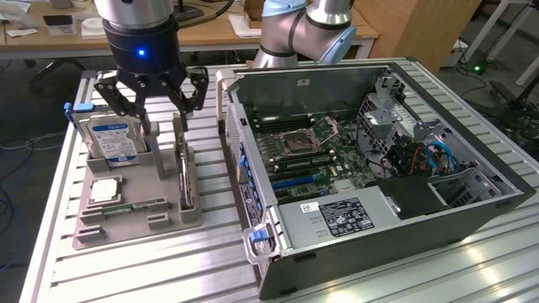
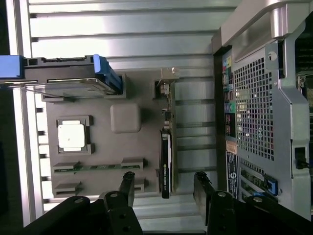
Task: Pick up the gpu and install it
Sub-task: 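Pick up the gpu and move the gpu toward the slot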
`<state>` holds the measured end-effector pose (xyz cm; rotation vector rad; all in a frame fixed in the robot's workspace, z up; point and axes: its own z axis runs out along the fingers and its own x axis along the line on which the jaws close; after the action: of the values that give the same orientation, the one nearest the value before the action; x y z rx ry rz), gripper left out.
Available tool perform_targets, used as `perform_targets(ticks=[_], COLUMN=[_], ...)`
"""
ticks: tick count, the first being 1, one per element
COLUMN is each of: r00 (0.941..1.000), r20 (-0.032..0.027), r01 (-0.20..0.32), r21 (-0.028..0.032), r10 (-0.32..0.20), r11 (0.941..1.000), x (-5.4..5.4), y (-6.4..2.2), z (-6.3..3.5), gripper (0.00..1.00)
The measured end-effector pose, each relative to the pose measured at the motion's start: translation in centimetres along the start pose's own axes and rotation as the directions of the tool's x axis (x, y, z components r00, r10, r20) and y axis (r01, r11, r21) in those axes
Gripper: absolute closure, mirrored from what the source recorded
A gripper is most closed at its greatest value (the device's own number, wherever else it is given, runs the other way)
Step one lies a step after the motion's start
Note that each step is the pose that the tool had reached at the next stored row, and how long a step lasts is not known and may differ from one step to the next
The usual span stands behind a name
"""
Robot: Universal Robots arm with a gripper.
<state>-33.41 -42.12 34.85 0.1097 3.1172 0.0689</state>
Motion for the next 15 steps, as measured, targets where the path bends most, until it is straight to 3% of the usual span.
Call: perform_targets(ticks=[15], r00=[1.0000], r20=[0.0001], r01=[0.000], r21=[0.0000], r10=[0.000], r11=[1.0000], x=[0.0], y=[-0.06], z=[1.33], gripper=[0.40])
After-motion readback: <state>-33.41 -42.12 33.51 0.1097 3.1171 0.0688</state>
